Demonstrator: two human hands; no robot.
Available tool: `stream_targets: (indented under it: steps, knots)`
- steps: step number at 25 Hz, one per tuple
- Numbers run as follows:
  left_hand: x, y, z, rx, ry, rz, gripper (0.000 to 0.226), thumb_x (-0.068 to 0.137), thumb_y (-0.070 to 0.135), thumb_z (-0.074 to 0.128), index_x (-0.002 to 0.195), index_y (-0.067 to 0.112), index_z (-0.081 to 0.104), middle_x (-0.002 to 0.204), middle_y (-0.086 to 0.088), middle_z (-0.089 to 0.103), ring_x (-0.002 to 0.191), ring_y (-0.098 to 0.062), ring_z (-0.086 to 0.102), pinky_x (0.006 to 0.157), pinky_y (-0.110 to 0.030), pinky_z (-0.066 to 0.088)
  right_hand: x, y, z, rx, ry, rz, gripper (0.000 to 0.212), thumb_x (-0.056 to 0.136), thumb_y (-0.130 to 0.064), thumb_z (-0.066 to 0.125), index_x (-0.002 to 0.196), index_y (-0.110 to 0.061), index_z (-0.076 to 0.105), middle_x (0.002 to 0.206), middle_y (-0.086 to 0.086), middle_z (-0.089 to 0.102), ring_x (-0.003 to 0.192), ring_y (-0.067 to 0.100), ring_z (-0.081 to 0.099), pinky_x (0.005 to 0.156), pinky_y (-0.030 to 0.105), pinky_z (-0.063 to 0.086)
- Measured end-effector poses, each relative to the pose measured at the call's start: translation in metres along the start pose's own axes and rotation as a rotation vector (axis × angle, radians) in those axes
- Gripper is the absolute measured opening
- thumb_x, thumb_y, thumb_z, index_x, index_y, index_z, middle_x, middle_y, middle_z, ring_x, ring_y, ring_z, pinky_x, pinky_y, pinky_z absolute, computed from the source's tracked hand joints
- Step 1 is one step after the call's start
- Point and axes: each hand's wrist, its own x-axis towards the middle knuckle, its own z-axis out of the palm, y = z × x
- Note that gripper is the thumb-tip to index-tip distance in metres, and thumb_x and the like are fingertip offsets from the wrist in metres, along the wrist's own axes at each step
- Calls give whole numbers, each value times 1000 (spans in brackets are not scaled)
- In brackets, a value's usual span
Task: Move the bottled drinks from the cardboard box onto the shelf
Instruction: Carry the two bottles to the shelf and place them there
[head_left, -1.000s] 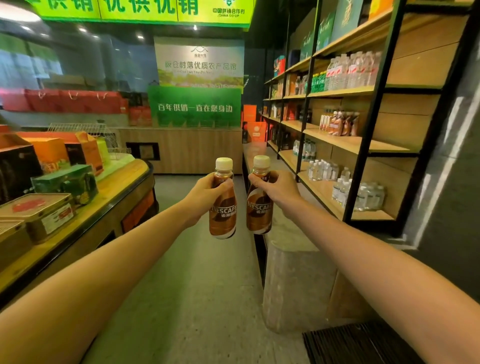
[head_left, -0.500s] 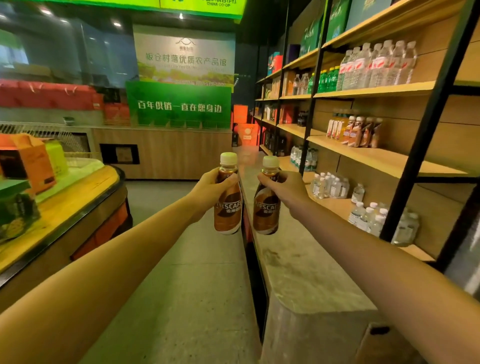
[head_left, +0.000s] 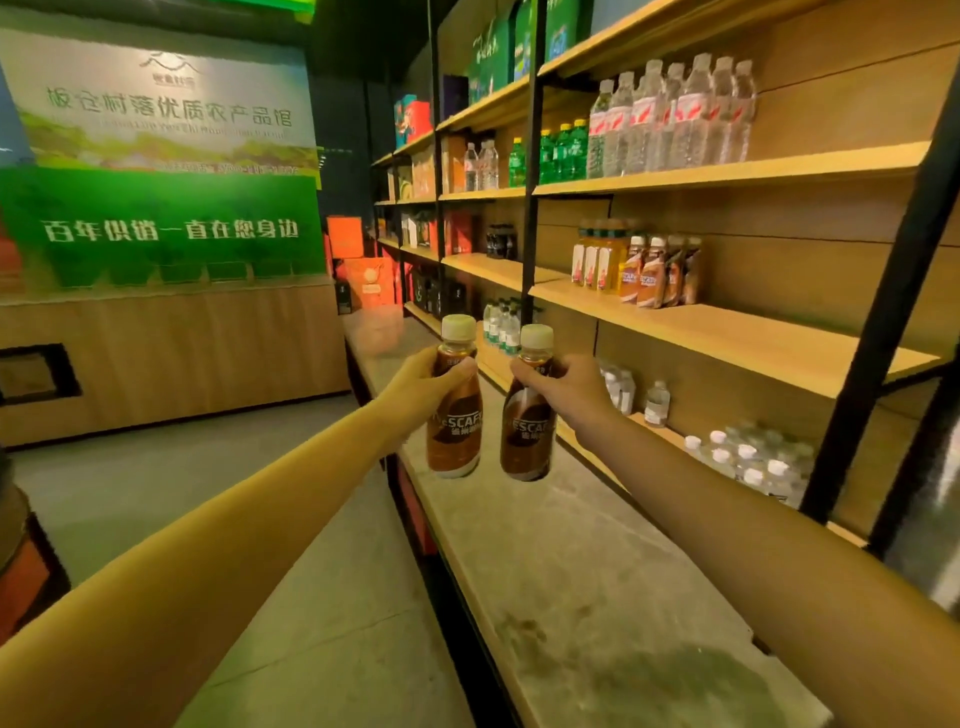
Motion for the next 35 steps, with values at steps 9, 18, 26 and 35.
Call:
stream_targets:
  steps: [9, 18, 26, 35]
  knots:
    - [230, -31, 44, 13, -163, 65, 37, 95, 25, 48, 129, 10, 46, 126, -12, 55, 119, -27, 50, 96, -39, 36, 207, 48, -23, -24, 170, 35, 34, 81, -30, 70, 101, -3, 66, 99, 9, 69, 89, 17, 62, 76, 31, 47]
    - [406, -27, 130, -29, -413, 131, 39, 95, 33, 48, 131, 16, 44, 131, -5, 51, 119, -23, 47, 92, -39, 37, 341, 85, -99, -157, 440, 64, 26, 78, -37, 73, 81, -13, 63, 91, 4, 67, 91, 20, 65, 81, 35, 54]
    - [533, -19, 228, -149, -747, 289, 41, 96, 28, 48, 135, 19, 41, 136, -3, 49, 124, -20, 45, 97, -33, 36, 407, 107, -165, -283, 801, 124, 20, 81, -37, 69, 80, -18, 61, 90, 0, 65, 84, 14, 62, 78, 30, 51]
    - [622, 3, 301, -241, -1093, 364, 32, 96, 33, 46, 126, 21, 47, 124, 0, 57, 115, -19, 52, 96, -37, 41, 458, 111, -196, -364, 1093, 183, 34, 83, -36, 67, 104, -9, 66, 105, 6, 69, 98, 19, 65, 89, 36, 52]
